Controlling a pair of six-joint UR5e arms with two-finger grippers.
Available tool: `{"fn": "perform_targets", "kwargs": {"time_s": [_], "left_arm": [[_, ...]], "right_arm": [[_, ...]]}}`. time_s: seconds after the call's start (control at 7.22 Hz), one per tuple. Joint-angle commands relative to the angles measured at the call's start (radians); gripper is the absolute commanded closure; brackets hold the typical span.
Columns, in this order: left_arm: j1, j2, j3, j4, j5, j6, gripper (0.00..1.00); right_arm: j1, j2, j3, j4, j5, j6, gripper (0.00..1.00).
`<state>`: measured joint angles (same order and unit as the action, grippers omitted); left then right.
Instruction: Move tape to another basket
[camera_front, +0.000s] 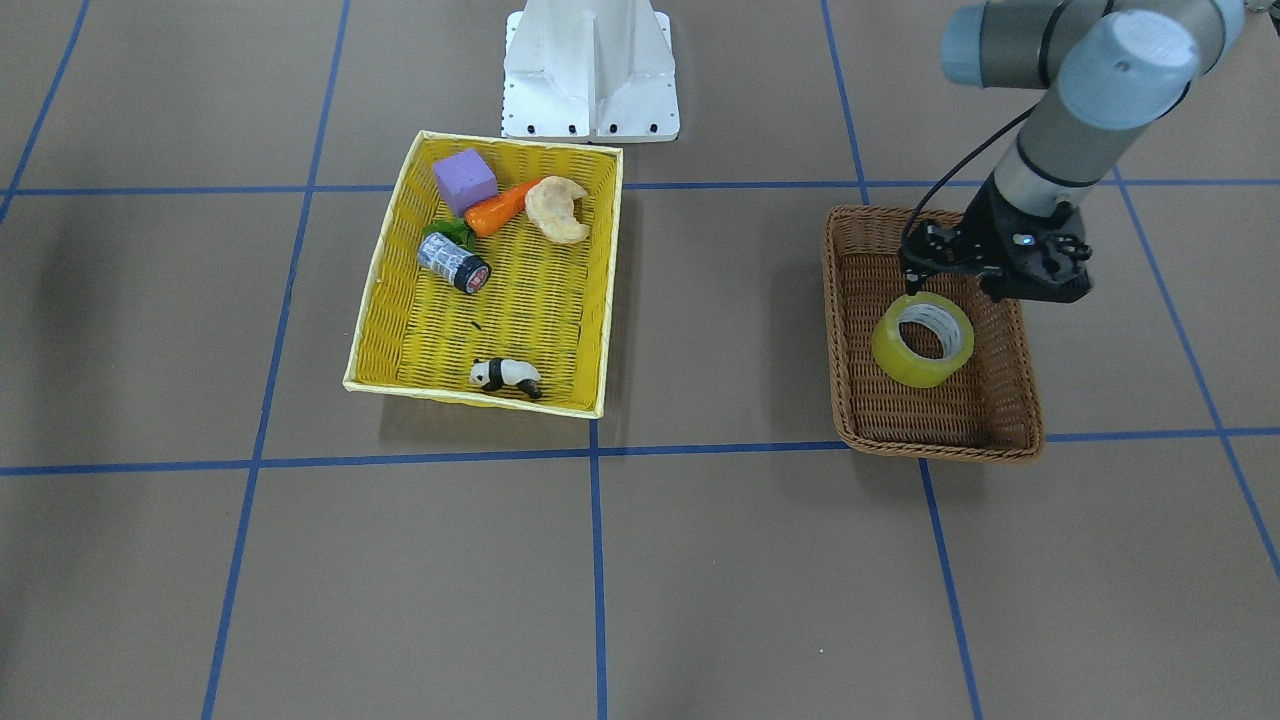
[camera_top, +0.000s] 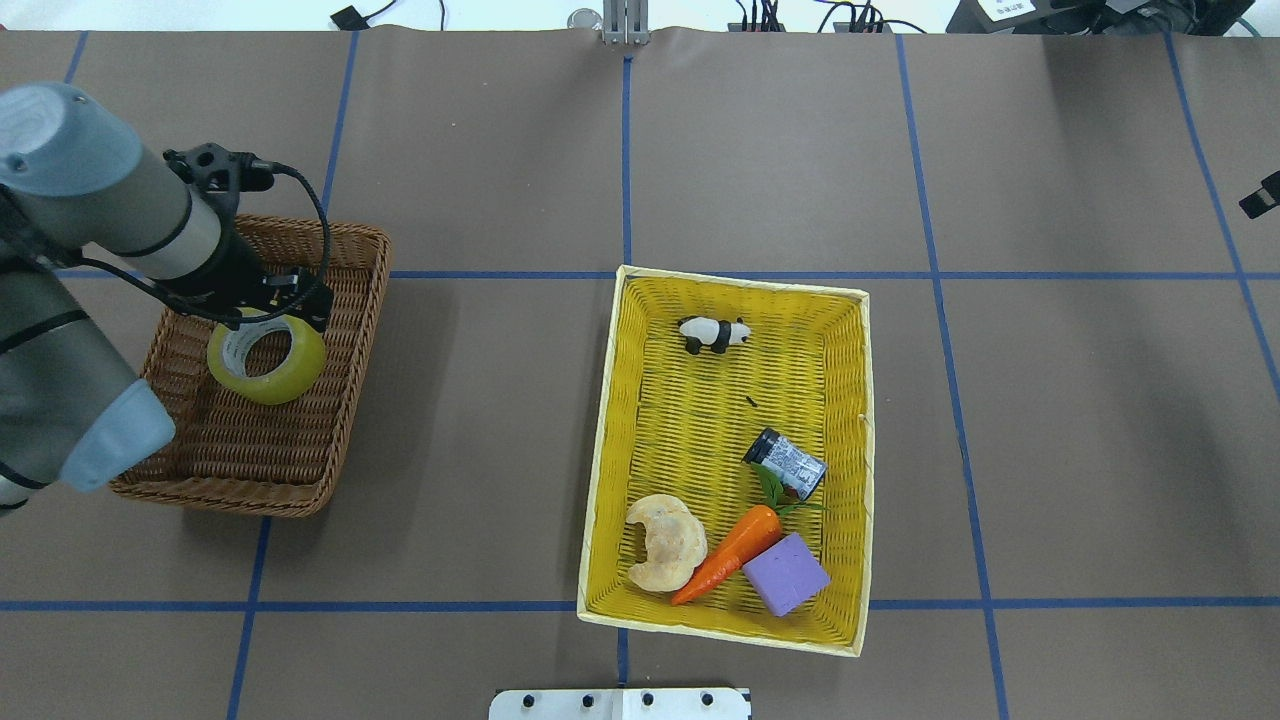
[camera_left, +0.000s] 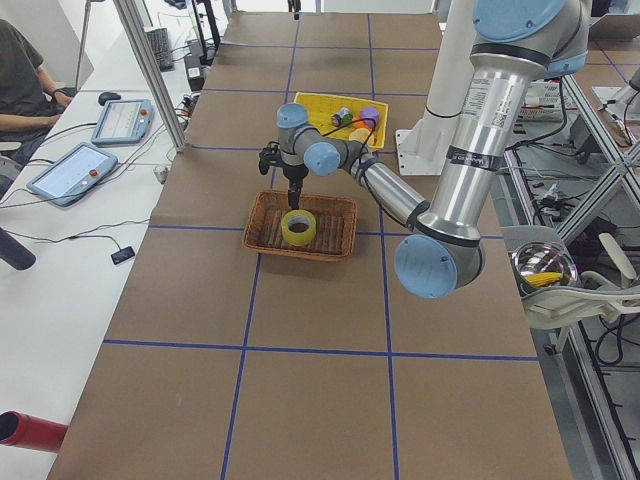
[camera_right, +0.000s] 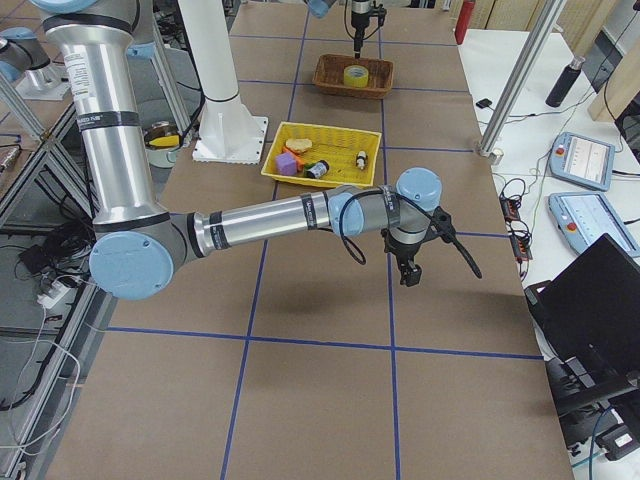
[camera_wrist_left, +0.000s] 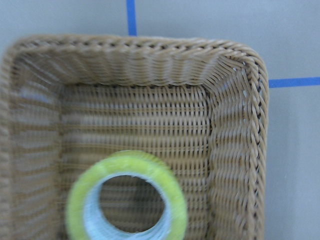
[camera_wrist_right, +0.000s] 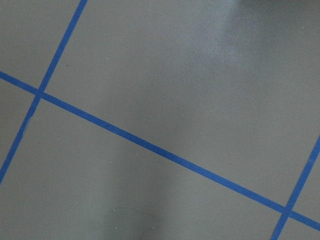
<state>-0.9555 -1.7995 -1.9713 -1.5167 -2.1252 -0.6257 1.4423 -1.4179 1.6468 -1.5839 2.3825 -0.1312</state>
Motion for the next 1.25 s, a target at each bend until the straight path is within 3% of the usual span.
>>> {"fn": "perform_targets", "kwargs": {"time_s": [0.0,0.28,0.42,0.83,1.11], "left_arm": [[-0.202,0.038,-0.006,0.11,-0.005,0.348,0.02],[-0.423,0.04,0.206,0.102,-0.151,0.714,0.02],[-0.502,0.038,0.274,0.102,-0.156,0.824,0.02],[-0.522,0.072,0.287,0.104,-0.243,0.755,0.02],[-0.522,0.083,0.289,0.105,-0.24,0.761,0.02]], "right_arm": [[0.023,-0.054,0.042,-0.001,0.0,-0.001,0.0],[0.039,-0.076,0.057,-0.014,-0.002,-0.001,0.0],[0.052,-0.096,0.073,-0.019,-0.003,-0.001,0.0],[0.055,-0.136,0.119,-0.046,-0.022,-0.001,0.0],[0.063,-0.133,0.122,-0.051,-0.012,-0.001,0.0]]}}
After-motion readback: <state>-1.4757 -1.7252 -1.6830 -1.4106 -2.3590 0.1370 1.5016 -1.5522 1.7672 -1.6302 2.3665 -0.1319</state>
